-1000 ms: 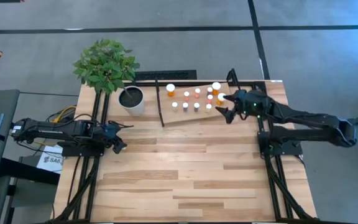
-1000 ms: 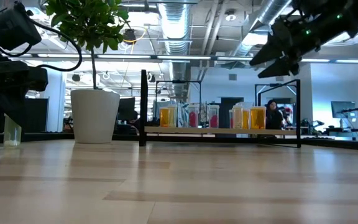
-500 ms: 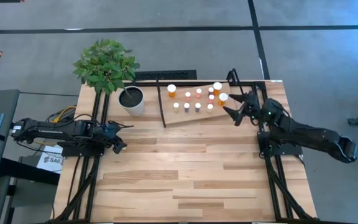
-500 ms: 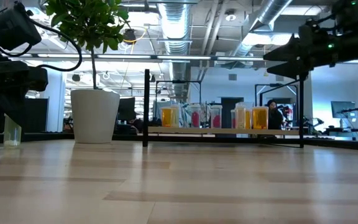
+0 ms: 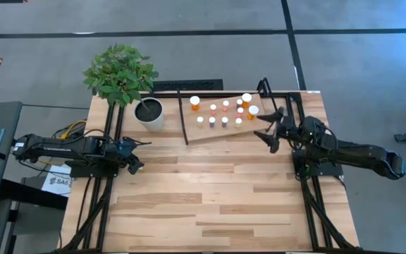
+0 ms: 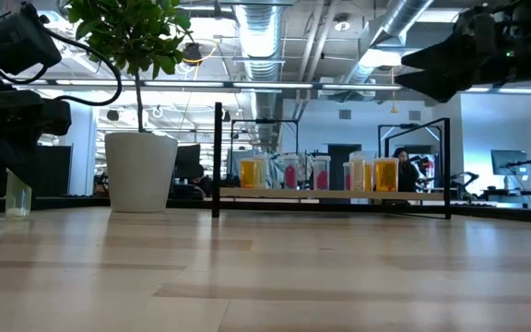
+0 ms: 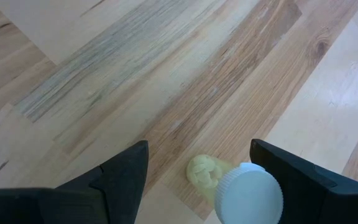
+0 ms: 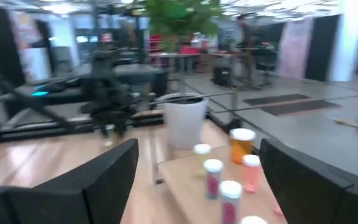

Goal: Pick and place medicine bottles onto shelf by color
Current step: Put the yellow pill bottle on the shelf

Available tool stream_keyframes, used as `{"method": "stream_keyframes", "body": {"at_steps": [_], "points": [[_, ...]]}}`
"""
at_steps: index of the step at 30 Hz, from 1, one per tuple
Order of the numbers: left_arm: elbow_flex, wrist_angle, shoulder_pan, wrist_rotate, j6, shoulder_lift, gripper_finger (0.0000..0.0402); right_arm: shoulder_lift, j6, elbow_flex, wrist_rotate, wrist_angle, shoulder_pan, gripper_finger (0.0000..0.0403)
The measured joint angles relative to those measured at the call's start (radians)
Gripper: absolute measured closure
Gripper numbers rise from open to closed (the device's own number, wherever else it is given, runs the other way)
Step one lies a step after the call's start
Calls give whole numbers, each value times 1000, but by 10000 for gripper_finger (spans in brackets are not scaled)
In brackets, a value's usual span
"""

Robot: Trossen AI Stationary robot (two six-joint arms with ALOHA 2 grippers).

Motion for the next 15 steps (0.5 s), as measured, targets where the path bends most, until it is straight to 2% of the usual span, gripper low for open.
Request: {"method": "stream_keyframes", "body": {"at_steps": [10, 15], "points": [[0, 0, 0, 0, 0, 0, 135, 0, 0, -15, 98, -49, 81, 94], [0, 0, 0, 0, 0, 0, 135, -1, -8, -100, 108, 119, 108, 102]]}}
